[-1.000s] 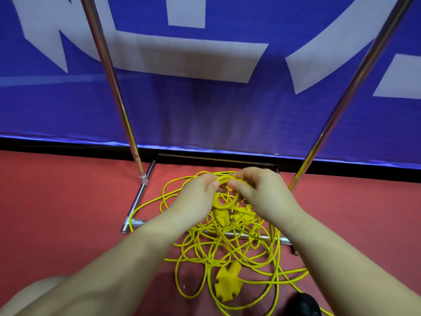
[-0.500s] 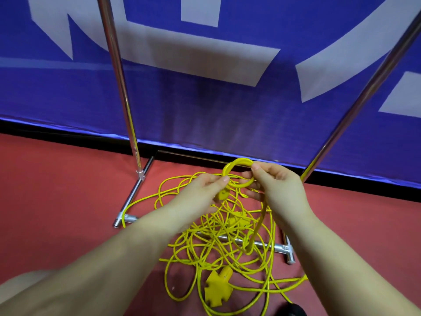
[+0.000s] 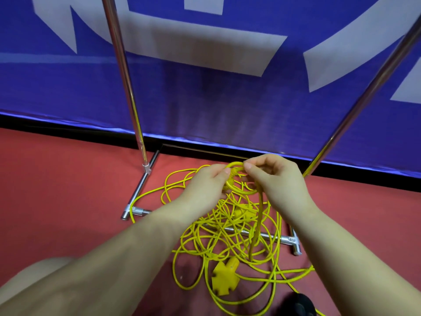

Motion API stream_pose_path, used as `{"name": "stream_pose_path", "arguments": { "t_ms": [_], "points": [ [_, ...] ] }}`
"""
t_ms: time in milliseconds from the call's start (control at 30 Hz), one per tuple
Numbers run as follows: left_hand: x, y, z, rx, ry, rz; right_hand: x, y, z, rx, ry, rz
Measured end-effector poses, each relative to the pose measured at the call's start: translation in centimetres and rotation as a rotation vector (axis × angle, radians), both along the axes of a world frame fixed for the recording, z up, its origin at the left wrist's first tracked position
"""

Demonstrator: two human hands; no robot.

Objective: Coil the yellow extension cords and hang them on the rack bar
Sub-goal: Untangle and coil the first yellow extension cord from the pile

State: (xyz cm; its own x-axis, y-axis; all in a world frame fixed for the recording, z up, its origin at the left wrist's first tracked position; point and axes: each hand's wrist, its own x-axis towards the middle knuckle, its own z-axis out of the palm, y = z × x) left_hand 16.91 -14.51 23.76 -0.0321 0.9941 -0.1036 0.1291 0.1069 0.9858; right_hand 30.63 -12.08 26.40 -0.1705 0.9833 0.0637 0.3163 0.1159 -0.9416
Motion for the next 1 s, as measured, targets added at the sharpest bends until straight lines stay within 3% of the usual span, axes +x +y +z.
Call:
{"name": "stream_pose_path", "arguments": {
  "t_ms": [467, 700, 833, 1000],
  "points": [
    [0.0, 1.0, 0.4, -0.144, -0.491, 0.22, -0.8, -0.5, 0.5, 0.049, 0.073, -0.068],
    [-0.1, 1.6, 0.8, -0.239, -0.726, 0.262, -1.3, -0.8, 1.2, -0.013, 0.329, -0.097],
    [-0.7, 2.0, 1.2, -0.249, -0.948, 0.316, -1.5, -0.7, 1.1, -0.187, 0.564, -0.143],
    [-1.1, 2.1, 1.5, -0.198, -0.887, 0.277, -1.3, -0.3, 1.1, -0.354, 0.697, -0.184]
  ]
}}
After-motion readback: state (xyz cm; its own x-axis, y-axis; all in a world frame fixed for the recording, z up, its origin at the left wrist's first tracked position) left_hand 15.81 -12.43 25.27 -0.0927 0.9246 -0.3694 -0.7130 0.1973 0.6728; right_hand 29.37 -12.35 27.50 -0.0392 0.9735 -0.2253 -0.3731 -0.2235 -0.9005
